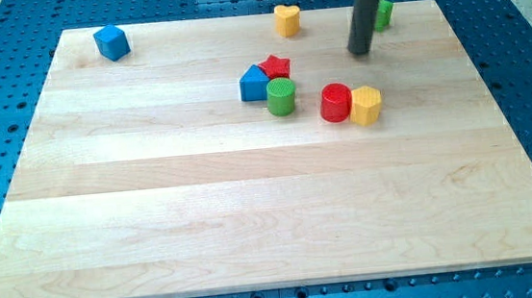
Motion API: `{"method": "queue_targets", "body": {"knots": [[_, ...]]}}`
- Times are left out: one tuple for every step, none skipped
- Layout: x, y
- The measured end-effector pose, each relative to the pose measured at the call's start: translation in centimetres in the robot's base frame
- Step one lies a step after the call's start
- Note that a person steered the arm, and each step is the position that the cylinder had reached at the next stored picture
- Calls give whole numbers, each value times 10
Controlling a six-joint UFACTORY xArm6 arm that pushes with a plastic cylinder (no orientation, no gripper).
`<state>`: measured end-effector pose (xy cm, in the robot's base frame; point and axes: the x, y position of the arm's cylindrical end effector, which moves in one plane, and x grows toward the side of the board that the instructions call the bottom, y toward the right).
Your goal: Move the red star towards the bottom
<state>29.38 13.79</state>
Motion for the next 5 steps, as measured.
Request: {"method": "queue_targets", "body": {"knots": [[7,-38],[16,-71],[33,-104],[51,-134],[69,-160]]}}
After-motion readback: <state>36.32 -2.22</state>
